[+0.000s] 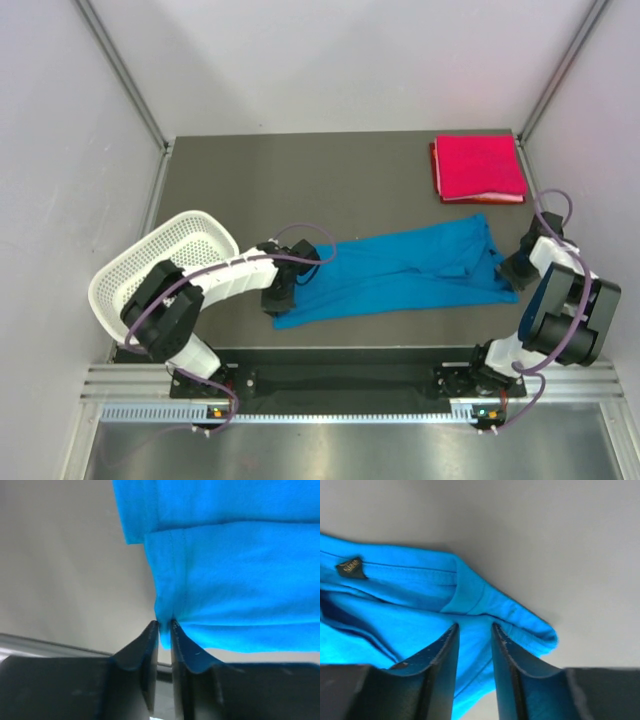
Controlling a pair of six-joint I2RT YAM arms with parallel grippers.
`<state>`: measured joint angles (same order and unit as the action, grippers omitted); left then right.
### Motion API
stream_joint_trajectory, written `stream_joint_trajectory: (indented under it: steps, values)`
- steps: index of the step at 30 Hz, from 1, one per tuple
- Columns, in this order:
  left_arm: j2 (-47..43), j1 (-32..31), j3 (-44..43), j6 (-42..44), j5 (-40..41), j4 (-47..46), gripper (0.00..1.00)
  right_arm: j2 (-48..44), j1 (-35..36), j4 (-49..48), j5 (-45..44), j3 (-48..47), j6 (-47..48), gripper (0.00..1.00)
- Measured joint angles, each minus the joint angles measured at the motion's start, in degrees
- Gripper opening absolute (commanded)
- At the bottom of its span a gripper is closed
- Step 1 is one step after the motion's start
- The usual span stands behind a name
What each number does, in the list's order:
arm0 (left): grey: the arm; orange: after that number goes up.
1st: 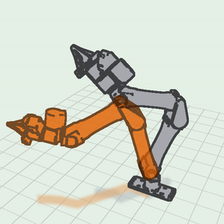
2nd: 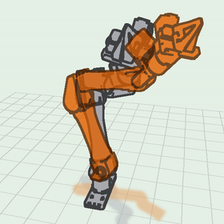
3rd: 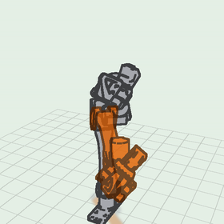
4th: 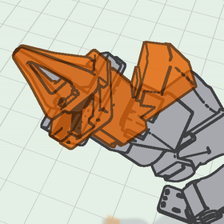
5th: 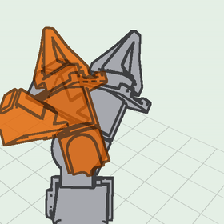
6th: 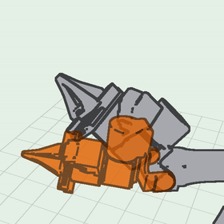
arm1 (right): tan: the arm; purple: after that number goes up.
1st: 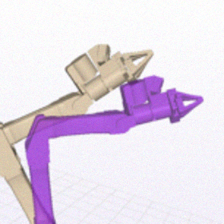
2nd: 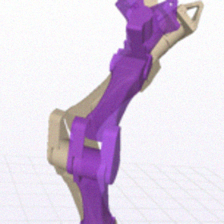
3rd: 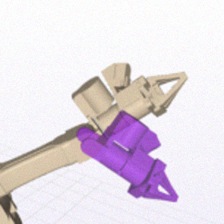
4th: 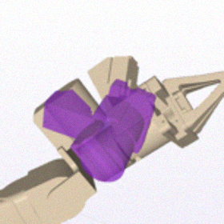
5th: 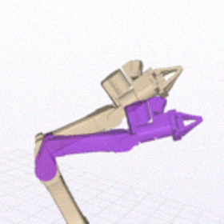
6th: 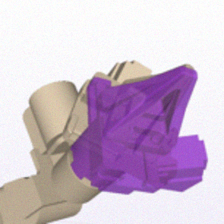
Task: Fold and stack the t-shirts
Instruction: Fold the tshirt
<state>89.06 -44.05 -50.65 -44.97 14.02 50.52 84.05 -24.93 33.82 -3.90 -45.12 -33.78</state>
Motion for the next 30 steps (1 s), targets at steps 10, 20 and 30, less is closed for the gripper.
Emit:
stream_joint_trajectory:
  steps: [10, 20, 30]
  values:
    - [0.20, 0.02, -16.55, 4.96, 4.39, 5.75, 0.39, -7.34, 5.16, 4.37, -0.35, -3.74, 1.64, 0.44]
    - [1.01, 11.82, -12.90, 15.10, -13.03, -7.63, 0.39, -11.47, 16.15, 6.32, 5.25, -0.92, -6.45, 0.51]
    - [5.84, 15.82, -10.51, 20.68, -21.40, -11.04, 0.36, -12.09, 16.20, 8.31, 7.50, -0.28, -16.52, 0.55]
